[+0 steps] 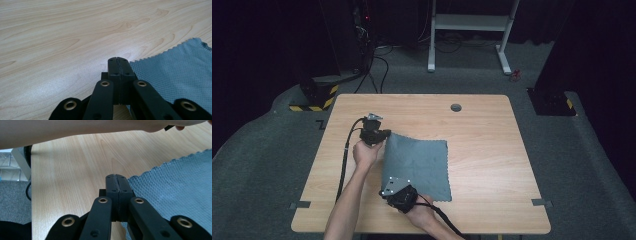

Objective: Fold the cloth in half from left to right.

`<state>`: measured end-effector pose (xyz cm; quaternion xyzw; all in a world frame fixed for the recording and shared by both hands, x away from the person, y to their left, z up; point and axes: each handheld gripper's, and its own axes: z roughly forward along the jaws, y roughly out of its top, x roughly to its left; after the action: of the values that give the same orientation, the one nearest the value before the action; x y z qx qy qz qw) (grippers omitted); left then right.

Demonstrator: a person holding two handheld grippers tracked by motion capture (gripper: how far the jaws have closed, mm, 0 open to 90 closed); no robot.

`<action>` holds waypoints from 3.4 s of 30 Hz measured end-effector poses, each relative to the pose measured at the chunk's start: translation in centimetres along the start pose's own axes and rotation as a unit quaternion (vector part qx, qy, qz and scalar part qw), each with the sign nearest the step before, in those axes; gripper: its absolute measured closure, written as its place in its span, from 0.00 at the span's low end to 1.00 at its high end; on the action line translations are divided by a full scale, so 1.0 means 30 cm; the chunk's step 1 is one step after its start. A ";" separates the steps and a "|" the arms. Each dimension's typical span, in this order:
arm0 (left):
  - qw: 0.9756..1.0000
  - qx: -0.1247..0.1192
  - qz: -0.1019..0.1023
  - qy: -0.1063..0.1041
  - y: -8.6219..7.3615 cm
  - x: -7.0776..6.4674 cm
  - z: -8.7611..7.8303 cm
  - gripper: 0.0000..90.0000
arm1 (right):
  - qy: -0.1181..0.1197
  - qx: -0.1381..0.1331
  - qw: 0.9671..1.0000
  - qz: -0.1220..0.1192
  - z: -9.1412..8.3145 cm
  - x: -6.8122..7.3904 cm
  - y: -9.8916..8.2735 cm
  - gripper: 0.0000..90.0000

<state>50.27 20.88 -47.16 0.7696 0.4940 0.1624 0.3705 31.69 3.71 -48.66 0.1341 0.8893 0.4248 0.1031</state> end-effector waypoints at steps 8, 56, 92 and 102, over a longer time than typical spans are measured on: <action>1.000 0.022 0.010 0.004 0.041 -0.075 0.069 1.00 | -0.019 -0.011 1.000 0.010 -0.070 -0.029 -0.057 1.00; 0.997 0.010 0.061 -0.048 0.136 -0.412 0.263 1.00 | -0.090 -0.005 0.989 0.114 -0.374 -0.142 -0.404 1.00; 0.995 0.018 0.076 -0.055 0.120 -0.466 0.278 0.60 | -0.116 -0.001 0.981 0.157 -0.440 -0.185 -0.472 0.88; 0.992 0.004 0.110 -0.062 -0.042 -0.438 0.072 0.50 | -0.111 0.012 0.983 0.145 -0.418 -0.232 -0.441 0.88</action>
<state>44.76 8.72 -48.01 0.8290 0.3833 0.1522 0.3777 32.53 -15.67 -50.81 0.3088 0.8484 0.4074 0.1373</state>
